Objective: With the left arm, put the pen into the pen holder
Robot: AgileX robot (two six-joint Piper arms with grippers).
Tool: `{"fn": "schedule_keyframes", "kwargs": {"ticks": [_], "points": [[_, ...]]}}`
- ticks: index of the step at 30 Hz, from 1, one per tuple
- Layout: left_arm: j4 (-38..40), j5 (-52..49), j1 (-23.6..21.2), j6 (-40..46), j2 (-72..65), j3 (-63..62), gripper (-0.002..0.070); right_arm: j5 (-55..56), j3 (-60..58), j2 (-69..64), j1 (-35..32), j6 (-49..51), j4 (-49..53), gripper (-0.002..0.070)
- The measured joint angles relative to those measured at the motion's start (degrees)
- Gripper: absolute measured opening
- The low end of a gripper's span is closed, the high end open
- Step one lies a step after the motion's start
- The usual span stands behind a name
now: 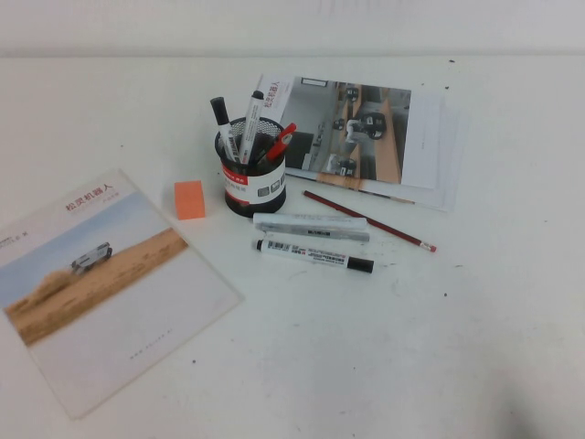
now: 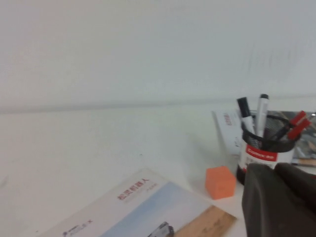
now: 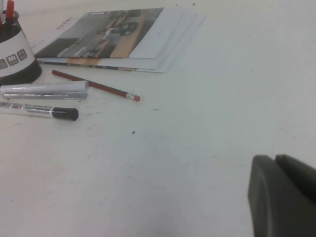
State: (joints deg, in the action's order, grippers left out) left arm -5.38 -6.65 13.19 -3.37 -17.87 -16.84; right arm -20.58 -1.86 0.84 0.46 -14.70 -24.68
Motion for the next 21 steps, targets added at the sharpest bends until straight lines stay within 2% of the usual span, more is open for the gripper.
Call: {"fn": "schedule_keyframes", "kwargs": {"ticks": [8, 17, 21], "points": [[7.1, -3.8, -7.1, 2.9, 17.6, 10.2, 0.0001, 0.0, 0.0, 0.0, 0.0, 0.0, 0.0, -0.0022], [9.0, -5.7, -7.5, 3.4, 18.4, 17.8, 0.0, 0.0, 0.0, 0.0, 0.0, 0.0, 0.0, -0.0022], [9.0, -9.9, -7.5, 3.4, 18.4, 18.2, 0.0, 0.0, 0.0, 0.0, 0.0, 0.0, 0.0, -0.0022]]}}
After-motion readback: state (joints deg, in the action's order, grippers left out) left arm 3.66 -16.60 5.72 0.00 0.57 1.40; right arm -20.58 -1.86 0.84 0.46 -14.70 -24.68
